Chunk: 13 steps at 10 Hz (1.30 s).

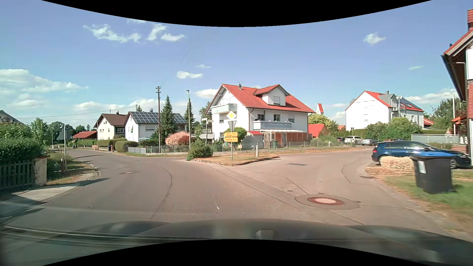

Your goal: Follow the waypoints while adhering to traffic rules and regulations

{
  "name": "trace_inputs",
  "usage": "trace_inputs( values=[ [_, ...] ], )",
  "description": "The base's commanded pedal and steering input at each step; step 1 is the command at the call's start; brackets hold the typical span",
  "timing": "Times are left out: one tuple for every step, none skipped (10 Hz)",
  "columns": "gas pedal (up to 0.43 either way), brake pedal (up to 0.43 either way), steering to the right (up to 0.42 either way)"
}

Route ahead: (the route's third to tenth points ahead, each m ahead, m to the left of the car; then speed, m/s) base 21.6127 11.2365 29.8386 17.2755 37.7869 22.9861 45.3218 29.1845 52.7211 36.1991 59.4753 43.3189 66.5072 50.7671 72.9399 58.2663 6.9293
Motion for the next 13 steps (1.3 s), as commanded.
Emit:
trace_inputs(
  values=[
    [0.000,0.006,-0.193],
    [0.059,0.006,-0.188],
    [0.110,0.006,-0.186],
    [0.110,0.006,-0.187],
    [0.110,0.006,-0.189],
    [0.138,0.006,-0.189],
    [0.150,0.006,-0.188],
    [0.150,0.006,-0.188],
    [0.150,0.006,-0.189],
    [0.150,0.006,-0.187],
    [0.150,0.006,-0.181],
    [0.150,0.006,-0.175],
    [0.130,0.006,-0.166]
  ],
)
